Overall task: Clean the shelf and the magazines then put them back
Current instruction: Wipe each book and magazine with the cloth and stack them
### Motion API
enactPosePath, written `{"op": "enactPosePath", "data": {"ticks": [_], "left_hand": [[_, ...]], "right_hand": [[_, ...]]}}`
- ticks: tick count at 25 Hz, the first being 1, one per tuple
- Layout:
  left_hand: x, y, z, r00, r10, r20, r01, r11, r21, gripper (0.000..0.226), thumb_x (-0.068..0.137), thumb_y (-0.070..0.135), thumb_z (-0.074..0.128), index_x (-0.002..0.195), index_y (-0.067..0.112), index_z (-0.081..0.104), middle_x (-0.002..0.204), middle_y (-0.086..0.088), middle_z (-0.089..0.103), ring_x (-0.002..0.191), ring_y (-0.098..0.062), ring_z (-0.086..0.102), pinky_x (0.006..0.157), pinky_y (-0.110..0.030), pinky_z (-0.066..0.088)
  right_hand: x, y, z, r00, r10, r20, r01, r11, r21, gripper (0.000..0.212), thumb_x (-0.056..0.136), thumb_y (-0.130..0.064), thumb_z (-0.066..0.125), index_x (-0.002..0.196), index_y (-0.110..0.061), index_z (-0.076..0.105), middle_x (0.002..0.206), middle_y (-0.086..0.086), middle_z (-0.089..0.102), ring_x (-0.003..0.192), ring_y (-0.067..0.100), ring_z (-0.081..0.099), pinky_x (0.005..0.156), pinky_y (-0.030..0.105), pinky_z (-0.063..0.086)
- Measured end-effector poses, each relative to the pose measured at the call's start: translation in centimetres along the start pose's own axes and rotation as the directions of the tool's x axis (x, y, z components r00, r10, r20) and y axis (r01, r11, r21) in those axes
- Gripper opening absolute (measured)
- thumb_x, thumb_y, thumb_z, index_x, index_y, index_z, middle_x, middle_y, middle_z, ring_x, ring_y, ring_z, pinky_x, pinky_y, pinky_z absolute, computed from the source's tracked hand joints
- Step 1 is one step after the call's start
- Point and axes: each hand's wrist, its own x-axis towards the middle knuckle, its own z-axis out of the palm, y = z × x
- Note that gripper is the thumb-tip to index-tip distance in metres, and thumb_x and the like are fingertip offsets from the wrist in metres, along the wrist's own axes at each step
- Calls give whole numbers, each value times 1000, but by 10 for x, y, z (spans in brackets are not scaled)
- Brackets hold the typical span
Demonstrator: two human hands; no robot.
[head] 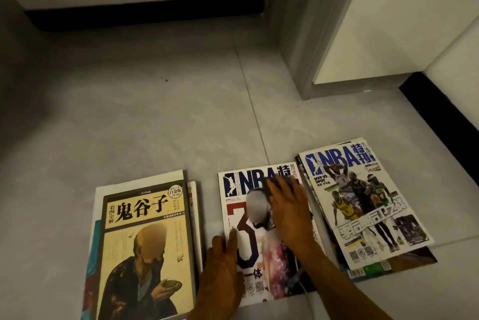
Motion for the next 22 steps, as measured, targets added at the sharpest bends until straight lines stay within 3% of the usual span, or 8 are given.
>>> {"op": "enactPosePath", "data": {"ticks": [2, 5, 8, 10, 14, 17, 19, 22], "left_hand": [[1, -2, 0, 1000, 1, -5, -1, 1000, -12, 92, 92, 29, 62, 151, 30, -9, 157, 0, 5, 146, -19, 16, 119, -36, 23], [-2, 3, 0, 1000, -20, -13, 18, 989, -148, 75, 94, 49, 49, 150, 28, 4, 155, -4, 17, 141, -22, 28, 116, -41, 30], [0, 2, 2, 999, 17, -46, -21, 997, -75, 84, 94, 32, 57, 152, 28, -3, 156, -3, 9, 142, -21, 24, 118, -38, 27], [0, 2, 1, 999, 21, -36, -21, 1000, -1, 90, 93, 23, 60, 152, 31, -7, 156, 0, 3, 144, -20, 19, 118, -34, 25], [-1, 2, 1, 1000, -6, 7, 6, 1000, -14, 90, 90, 24, 63, 152, 30, -2, 155, 0, 9, 142, -20, 24, 116, -36, 30], [-3, 3, 0, 1000, 11, -4, -11, 998, -65, 85, 89, 25, 64, 151, 31, 6, 153, -1, 17, 137, -20, 32, 111, -35, 37], [-2, 1, 0, 1000, 21, -10, -21, 1000, -23, 91, 89, 26, 65, 153, 32, 0, 155, 1, 9, 142, -19, 24, 116, -34, 31], [-2, 0, 0, 1000, 19, -3, -19, 1000, 19, 90, 92, 25, 61, 152, 31, -5, 156, 1, 3, 145, -19, 17, 119, -31, 24]], "right_hand": [[-3, -32, -1, 988, 144, -56, -141, 989, 53, 96, 73, -24, 80, 150, -25, 23, 159, 4, 16, 146, 33, 7, 118, 53, 14], [-36, -73, 17, 996, -27, -80, 41, 983, 177, 90, 75, -15, 76, 150, -23, 27, 158, 6, 23, 141, 38, 28, 108, 56, 36], [-22, -33, 8, 947, -321, -28, 315, 941, -126, 98, 81, -19, 67, 152, -20, 0, 160, 5, -9, 147, 34, -3, 118, 55, 6], [-1, 1, 0, 975, -218, -40, 210, 967, -145, 91, 88, -24, 63, 152, -22, -1, 157, 3, -15, 145, 28, -18, 118, 46, -10], [-1, -35, -1, 979, 202, -22, -201, 979, 44, 97, 87, -29, 66, 154, -18, -3, 156, 2, -19, 146, 29, -16, 117, 43, -6], [-9, -80, 8, 992, -66, -103, 71, 996, 44, 92, 81, -17, 73, 153, -18, 16, 158, 0, 4, 147, 31, 4, 117, 44, 7], [0, -55, 3, 953, -303, 2, 303, 951, -58, 88, 83, -12, 68, 153, -22, 14, 161, 1, 8, 148, 30, 4, 119, 46, 10], [16, 3, -6, 974, -228, 7, 228, 972, -54, 73, 94, -21, 55, 153, -30, 13, 162, -2, 7, 148, 24, 1, 120, 50, 15]]}}
